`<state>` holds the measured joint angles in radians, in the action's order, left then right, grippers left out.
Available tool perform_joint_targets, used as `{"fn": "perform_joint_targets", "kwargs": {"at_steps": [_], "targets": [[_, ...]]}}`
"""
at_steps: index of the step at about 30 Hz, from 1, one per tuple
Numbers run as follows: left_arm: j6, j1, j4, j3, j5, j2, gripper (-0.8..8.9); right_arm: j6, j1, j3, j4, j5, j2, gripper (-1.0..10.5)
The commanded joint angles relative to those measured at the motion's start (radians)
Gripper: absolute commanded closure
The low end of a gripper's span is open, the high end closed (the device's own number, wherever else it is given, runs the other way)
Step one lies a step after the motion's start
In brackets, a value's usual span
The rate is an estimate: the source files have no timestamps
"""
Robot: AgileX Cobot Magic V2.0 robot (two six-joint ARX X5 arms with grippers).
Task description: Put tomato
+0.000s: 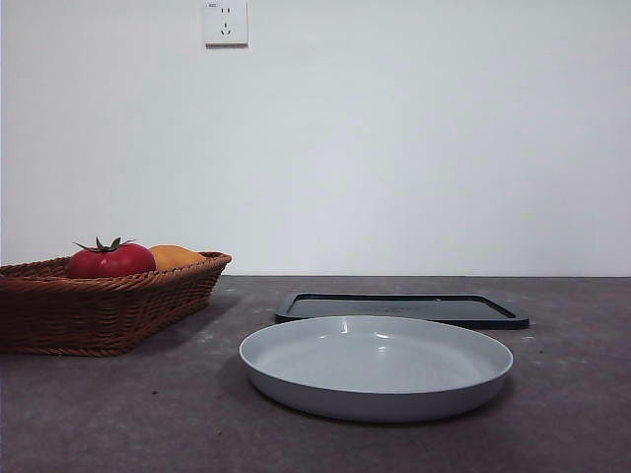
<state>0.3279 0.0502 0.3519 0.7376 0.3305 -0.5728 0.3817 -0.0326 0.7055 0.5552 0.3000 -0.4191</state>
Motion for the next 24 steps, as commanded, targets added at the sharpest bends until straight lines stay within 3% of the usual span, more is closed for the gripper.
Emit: {"fn": "perform_joint_targets", "kwargs": {"at_steps": [1, 11, 17, 21, 24], "targets": [[0.004, 0.054, 0.010, 0.068, 0.035, -0.060, 7.98, -0.002, -0.028, 0.052, 0.028, 0.027, -0.061, 9.4], [-0.002, 0.279, 0.219, 0.240, 0.118, -0.263, 7.98, -0.103, -0.240, 0.188, 0.180, 0.031, -0.276, 9.4], [-0.017, 0.397, 0.423, 0.256, 0.131, -0.339, 7.98, -0.093, -0.378, 0.200, 0.190, 0.023, -0.313, 9.4], [-0.039, 0.416, 0.488, 0.256, 0.130, -0.351, 7.84, -0.093, -0.422, 0.200, 0.198, 0.027, -0.311, 9.3], [-0.039, 0.416, 0.499, 0.256, 0.131, -0.351, 7.68, -0.094, -0.430, 0.200, 0.202, 0.027, -0.311, 8.0]]}}
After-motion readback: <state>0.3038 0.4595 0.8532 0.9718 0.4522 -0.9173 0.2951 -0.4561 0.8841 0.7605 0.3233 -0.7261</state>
